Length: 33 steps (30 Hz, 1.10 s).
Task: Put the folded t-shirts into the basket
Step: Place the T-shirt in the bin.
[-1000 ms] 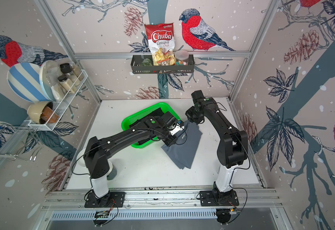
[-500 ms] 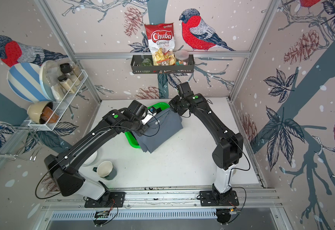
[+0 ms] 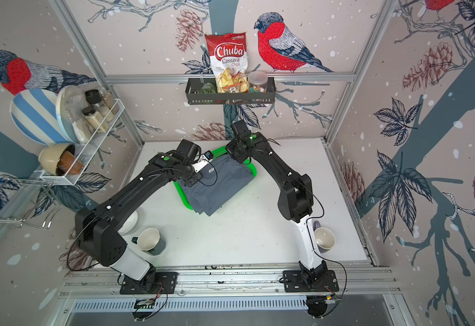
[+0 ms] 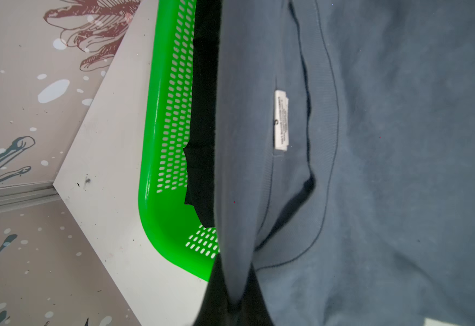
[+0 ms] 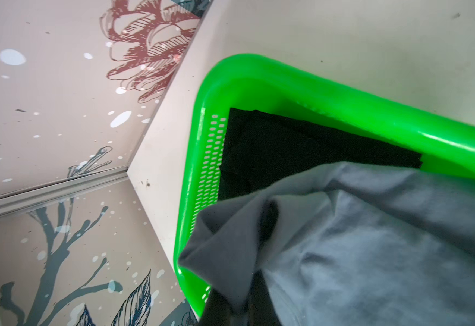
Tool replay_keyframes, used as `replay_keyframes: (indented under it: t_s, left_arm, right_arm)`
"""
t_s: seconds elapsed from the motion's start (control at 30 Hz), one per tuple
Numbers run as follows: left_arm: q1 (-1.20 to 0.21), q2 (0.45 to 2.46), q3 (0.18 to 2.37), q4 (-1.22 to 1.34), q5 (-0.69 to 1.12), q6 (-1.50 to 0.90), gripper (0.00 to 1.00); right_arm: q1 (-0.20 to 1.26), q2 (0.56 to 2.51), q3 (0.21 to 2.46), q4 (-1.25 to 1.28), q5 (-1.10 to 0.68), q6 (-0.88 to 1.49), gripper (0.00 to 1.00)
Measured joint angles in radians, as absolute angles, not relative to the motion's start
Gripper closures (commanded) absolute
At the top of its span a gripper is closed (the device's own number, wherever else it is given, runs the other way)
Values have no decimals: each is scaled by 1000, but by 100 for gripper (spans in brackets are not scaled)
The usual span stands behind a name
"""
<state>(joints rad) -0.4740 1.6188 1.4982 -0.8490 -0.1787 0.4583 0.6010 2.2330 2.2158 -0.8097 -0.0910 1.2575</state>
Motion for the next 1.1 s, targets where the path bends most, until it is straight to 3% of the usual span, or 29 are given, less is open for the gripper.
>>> replay_keyframes:
  t_s: [0.3,0.47,0.67,0.77,0.93,1.0,1.1]
  left_arm:
    - [-438,1763,1513,-753,-207,539,100]
    - [-434,1876,1579,-738,-249,556,100]
    - [-430,1877,1591,-720,-271,548,89]
    - [-429,1861,1576,-719,-291,540,78]
    - [-421,1834,1578,-721,-316,515,55]
    - [-414,1827,1593,-723,-322,506,17]
    - [-413,1802,1611,-723,-340,493,12]
  right_arm:
    - [590,2301,2229,-794,-55,1269,98]
    - [577,2349,2250,-770,-49,1287,93]
    - [569,2401,2325,-749,-53,1290,70]
    - [566,2408,2334,-732,-53,1290,60]
    - [555,2408,2361,-712,-72,1289,54]
    - [546,2406,2376,-709,-89,1287,47]
    - [529,2379,2377,-712,-91,1273,39]
